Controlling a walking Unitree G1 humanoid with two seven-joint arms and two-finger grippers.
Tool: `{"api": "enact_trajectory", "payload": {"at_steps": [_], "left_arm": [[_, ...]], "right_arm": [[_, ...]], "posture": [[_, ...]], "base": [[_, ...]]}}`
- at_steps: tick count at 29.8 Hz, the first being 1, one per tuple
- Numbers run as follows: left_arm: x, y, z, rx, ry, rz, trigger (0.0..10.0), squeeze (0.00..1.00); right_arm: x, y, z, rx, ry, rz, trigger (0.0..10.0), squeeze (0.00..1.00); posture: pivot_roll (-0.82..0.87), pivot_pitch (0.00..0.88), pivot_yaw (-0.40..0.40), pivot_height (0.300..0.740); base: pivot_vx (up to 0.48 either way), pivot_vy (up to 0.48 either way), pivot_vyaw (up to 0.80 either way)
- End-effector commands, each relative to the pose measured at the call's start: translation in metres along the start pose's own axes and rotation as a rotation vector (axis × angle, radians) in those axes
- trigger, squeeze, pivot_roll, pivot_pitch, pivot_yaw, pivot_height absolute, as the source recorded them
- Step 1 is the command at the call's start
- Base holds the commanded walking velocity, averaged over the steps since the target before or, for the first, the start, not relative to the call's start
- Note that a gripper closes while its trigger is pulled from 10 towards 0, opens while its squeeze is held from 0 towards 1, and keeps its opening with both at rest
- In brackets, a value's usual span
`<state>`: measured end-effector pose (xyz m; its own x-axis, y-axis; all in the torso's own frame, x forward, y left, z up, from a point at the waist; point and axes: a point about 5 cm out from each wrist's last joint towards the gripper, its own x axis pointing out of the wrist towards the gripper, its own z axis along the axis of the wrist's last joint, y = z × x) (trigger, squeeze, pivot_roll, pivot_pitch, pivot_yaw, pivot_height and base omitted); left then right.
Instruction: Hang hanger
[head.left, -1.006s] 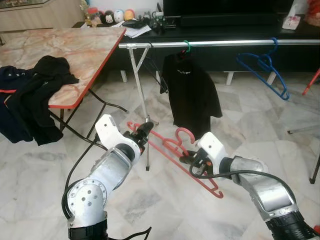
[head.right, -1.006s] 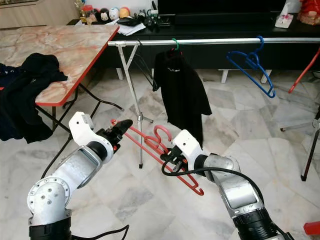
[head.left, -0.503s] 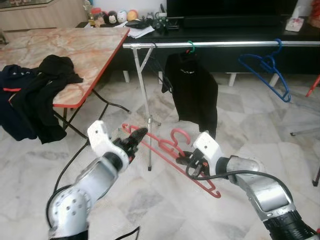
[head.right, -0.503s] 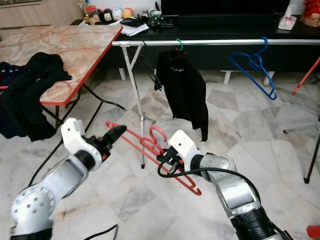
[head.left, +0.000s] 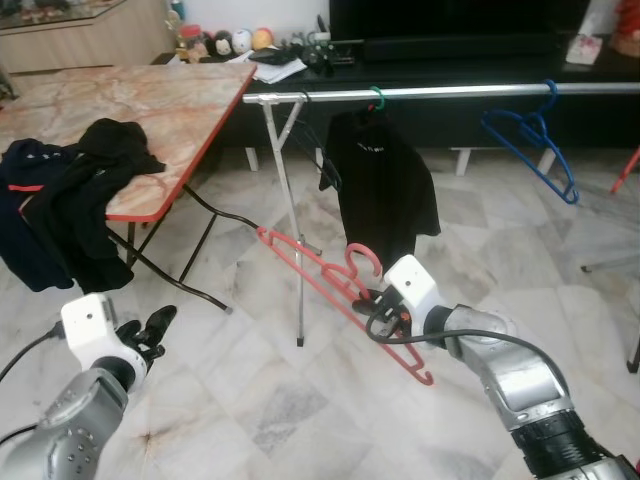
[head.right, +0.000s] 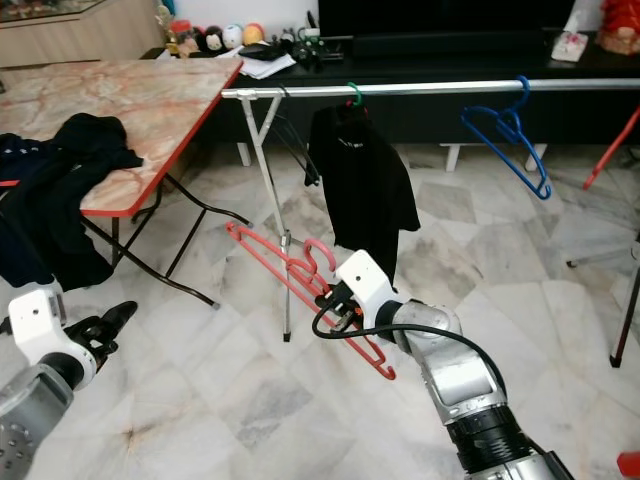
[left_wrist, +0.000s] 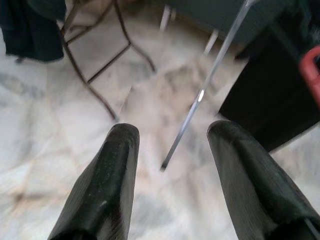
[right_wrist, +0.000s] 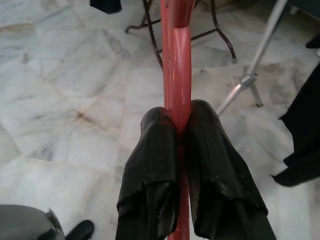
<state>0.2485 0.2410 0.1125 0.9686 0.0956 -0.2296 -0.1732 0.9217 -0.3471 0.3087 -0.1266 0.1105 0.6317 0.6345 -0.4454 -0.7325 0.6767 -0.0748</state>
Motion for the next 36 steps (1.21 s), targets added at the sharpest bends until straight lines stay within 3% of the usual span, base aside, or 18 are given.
{"api": "enact_trajectory", "payload": {"at_steps": [1,6,9,11,14,17,21,24,26,31,36], "left_arm": [[0.000,0.001,0.000,0.020,-0.025,-0.001,10.0,0.00],[-0.001,0.001,-0.021,0.002,-0.039,0.015,10.0,0.00],[0.000,0.001,-0.021,0.004,-0.048,0.015,10.0,0.00],[-0.004,-0.017,-0.034,-0.011,-0.023,-0.054,10.0,0.00],[-0.007,-0.054,-0.033,-0.116,0.013,-0.234,10.0,0.00],[-0.011,-0.080,-0.035,-0.172,0.074,-0.367,10.0,0.00],[-0.015,-0.098,-0.038,-0.261,0.130,-0.463,10.0,0.00],[-0.025,-0.112,-0.042,-0.318,0.231,-0.614,10.0,0.00],[-0.027,-0.113,-0.042,-0.313,0.243,-0.632,10.0,0.00],[-0.033,-0.108,-0.048,-0.258,0.375,-0.678,10.0,0.00],[-0.032,-0.108,-0.043,-0.270,0.380,-0.698,10.0,0.00]], "right_arm": [[0.002,-0.004,0.006,-0.016,-0.013,-0.002,10.0,0.00],[0.002,-0.012,0.013,-0.023,-0.026,-0.035,10.0,0.00],[0.002,-0.012,0.013,-0.023,-0.027,-0.035,10.0,0.00],[-0.001,-0.010,0.013,-0.062,-0.007,0.021,10.0,0.00],[0.000,-0.005,0.015,-0.107,0.041,0.085,10.0,0.00],[-0.002,0.000,0.019,-0.170,0.048,0.136,10.0,0.00],[-0.010,-0.001,0.023,-0.193,0.042,0.157,10.0,0.00],[-0.026,-0.007,0.022,-0.290,0.070,0.207,10.0,0.00],[-0.028,-0.007,0.022,-0.302,0.077,0.212,10.0,0.00],[-0.036,-0.006,0.021,-0.338,0.092,0.242,10.0,0.00],[-0.040,-0.003,0.017,-0.344,0.106,0.255,10.0,0.00]], "posture": [[-0.02,0.000,0.030,0.740],[-0.03,0.000,0.008,0.740],[-0.03,0.000,0.008,0.740],[-0.05,0.000,-0.054,0.740],[-0.06,0.000,-0.049,0.740],[-0.07,0.000,-0.044,0.740],[-0.08,0.000,-0.030,0.740],[-0.09,0.006,-0.010,0.740],[-0.09,0.006,-0.010,0.740],[-0.09,0.010,0.014,0.740],[-0.09,0.010,0.029,0.740]], "base": [[0.000,0.000,0.00],[0.000,0.000,0.00],[0.000,0.000,0.00],[0.000,0.000,0.00],[0.000,0.000,0.00],[0.000,0.000,0.00],[0.000,0.000,0.00],[0.000,0.000,0.00],[0.000,0.000,0.00],[0.000,0.000,0.00],[0.000,0.000,0.00]]}}
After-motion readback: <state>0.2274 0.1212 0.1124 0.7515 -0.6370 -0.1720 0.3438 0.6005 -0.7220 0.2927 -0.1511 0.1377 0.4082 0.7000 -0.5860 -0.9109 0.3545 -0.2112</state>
